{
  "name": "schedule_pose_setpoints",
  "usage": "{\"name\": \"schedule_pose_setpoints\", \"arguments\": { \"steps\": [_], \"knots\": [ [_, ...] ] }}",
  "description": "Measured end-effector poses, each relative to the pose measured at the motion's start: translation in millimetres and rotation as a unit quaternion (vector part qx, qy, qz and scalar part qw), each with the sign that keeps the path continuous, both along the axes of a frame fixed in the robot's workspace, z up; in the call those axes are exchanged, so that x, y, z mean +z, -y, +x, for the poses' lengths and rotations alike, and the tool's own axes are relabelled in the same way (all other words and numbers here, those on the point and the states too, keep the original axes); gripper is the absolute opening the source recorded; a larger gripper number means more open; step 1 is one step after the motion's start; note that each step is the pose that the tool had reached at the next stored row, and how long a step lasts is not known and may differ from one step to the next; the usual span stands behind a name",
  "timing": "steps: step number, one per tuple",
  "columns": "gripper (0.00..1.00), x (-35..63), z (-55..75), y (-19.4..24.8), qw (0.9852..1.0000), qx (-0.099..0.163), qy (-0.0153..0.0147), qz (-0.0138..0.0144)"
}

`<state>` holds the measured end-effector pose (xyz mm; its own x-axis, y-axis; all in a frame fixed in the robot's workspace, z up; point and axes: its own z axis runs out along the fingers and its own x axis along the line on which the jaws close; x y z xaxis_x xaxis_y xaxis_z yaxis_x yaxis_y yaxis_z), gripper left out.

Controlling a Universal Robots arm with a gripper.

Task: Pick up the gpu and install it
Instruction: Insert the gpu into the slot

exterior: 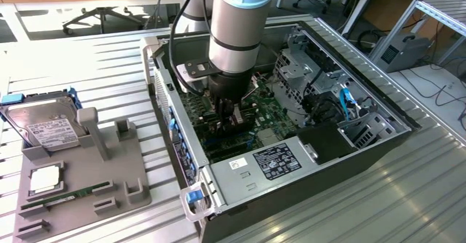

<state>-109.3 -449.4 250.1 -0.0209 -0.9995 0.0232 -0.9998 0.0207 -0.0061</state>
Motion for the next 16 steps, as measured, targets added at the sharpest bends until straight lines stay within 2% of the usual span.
{"name": "schedule_pose_setpoints", "arguments": {
  "steps": [2, 7, 10, 12, 13, 14, 16],
  "knots": [
    [0.34, 3.0, 0.0, 0.0, 1.0, 0.0, 0.0, -0.0001],
    [0.34, 29.6, 0.1, -0.3, 1.0, 0.0, 0.0, 0.0],
    [0.34, 41.5, 0.0, -1.5, 1.0, 0.0, 0.0, 0.0],
    [0.33, 44.7, 0.1, -2.1, 1.0, 0.0, 0.0, -0.0001],
    [0.26, 45.1, 0.3, -2.6, 1.0, 0.0, -0.0003, 0.0001],
    [0.26, 45.2, 0.7, -2.8, 1.0, 0.0, -0.0008, 0.0001],
    [0.14, 45.2, 2.5, -3.0, 1.0, 0.0, -0.0031, 0.0]
  ]
}}
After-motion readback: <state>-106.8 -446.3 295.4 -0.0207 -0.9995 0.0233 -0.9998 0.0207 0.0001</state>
